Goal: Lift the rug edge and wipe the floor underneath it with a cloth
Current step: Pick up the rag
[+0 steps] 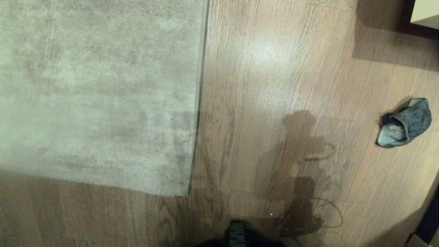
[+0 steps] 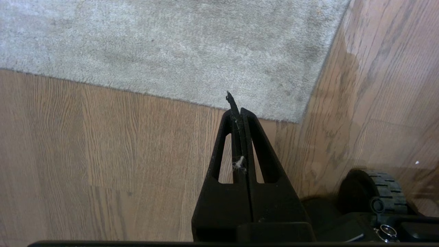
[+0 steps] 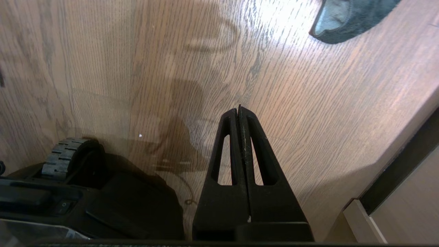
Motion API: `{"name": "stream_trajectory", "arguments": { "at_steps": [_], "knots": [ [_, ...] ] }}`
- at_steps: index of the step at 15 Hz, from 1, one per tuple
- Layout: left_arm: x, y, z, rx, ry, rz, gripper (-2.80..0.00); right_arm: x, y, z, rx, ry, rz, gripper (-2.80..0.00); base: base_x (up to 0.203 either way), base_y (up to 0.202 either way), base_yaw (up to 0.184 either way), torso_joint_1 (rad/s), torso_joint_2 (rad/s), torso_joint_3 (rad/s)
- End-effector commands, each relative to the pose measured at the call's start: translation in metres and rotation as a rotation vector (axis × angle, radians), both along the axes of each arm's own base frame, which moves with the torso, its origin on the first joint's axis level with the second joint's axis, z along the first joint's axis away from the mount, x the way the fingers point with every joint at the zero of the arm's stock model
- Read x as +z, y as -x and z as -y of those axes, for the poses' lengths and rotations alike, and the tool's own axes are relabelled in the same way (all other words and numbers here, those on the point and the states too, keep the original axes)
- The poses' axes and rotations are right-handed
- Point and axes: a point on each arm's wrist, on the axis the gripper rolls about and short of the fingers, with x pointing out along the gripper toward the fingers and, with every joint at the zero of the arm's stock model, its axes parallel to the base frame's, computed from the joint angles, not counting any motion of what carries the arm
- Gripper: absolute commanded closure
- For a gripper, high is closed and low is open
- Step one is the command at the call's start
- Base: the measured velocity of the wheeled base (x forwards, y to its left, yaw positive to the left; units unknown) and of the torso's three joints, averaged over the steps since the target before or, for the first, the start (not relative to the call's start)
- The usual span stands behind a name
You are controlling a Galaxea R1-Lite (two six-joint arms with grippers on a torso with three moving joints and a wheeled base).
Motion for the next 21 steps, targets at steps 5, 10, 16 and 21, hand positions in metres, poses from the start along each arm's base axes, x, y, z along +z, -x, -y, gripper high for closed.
{"name": "stream_trajectory", "arguments": {
  "at_steps": [5, 10, 16, 21],
  "knots": [
    [0.0, 0.0, 0.0, 0.001, 0.001, 0.0, 0.0, 0.007, -0.053, -0.001, 0.005, -0.007, -0.223, 0.0, 0.0, 0.0, 0.0, 0.0, 0.0, 0.0],
    [0.0, 0.0, 0.0, 0.001, 0.001, 0.0, 0.0, 0.009, -0.082, -0.001, -0.014, -0.088, -0.256, 0.0, 0.0, 0.0, 0.0, 0.0, 0.0, 0.0],
    [0.0, 0.0, 0.0, 0.001, 0.001, 0.0, 0.0, 0.008, -0.114, -0.002, -0.017, -0.091, -0.273, 0.0, 0.0, 0.0, 0.0, 0.0, 0.0, 0.0],
    [0.0, 0.0, 0.0, 0.001, 0.001, -0.001, 0.0, 0.021, -0.148, -0.001, -0.023, -0.118, -0.118, -2.8, 0.0, 0.0, 0.0, 0.0, 0.0, 0.0]
  ]
}}
